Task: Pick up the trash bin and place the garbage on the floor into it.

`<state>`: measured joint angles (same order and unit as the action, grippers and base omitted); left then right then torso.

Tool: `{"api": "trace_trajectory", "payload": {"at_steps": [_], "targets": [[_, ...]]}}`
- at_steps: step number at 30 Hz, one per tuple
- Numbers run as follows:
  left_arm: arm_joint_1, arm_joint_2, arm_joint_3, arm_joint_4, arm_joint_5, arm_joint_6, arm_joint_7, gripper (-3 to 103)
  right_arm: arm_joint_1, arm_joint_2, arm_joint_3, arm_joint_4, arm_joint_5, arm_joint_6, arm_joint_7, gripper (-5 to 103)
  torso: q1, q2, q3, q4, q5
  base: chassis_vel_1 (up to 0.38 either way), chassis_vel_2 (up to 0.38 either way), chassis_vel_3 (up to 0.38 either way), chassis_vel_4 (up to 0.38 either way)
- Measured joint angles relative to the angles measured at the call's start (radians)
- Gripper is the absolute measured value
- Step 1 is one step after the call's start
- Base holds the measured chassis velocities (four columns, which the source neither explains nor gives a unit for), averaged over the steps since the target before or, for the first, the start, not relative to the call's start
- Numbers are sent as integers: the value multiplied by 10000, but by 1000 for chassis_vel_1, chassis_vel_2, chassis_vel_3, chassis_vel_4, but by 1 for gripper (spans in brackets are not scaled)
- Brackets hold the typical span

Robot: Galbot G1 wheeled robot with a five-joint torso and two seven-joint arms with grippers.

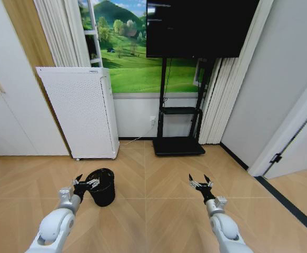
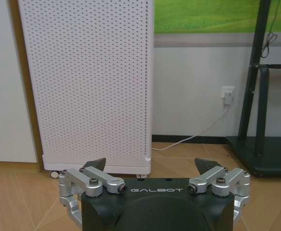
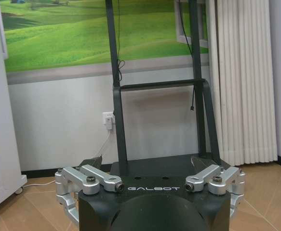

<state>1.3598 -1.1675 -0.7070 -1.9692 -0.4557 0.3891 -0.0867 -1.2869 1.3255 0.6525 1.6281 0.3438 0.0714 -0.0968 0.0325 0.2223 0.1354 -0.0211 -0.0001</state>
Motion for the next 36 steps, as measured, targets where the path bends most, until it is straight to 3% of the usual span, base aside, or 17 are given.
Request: {"api": "trace_trajectory", "payload": {"at_steps": [9, 24, 30, 34, 36], "targets": [[-126, -156, -400, 83, -25, 52, -123, 100, 239, 216, 10, -109, -184, -257, 236, 100, 111, 368, 256, 1, 0, 0, 0, 0, 0], [-131, 111, -467, 145, 158, -12, 429, 100, 341, -15, -29, -152, -114, -206, 158, 100, 302, 964, 658, 0, 1, 0, 0, 0, 0], [-322, 255, -512, 564, 1532, -934, 907, 100, 507, -1, 2, -598, -718, 303, 39, 100, 409, 1269, 859, 0, 1, 0, 0, 0, 0], [-351, 282, -558, 668, 1783, -1190, 1101, 100, 505, 6, 9, -655, -769, 354, 39, 100, 442, 1371, 927, 0, 1, 0, 0, 0, 0], [-365, 321, -605, 767, 1839, -1396, 1500, 100, 499, -1, 27, -748, -827, 440, 37, 100, 486, 1490, 1002, 1, 1, 0, 0, 0, 0]]}}
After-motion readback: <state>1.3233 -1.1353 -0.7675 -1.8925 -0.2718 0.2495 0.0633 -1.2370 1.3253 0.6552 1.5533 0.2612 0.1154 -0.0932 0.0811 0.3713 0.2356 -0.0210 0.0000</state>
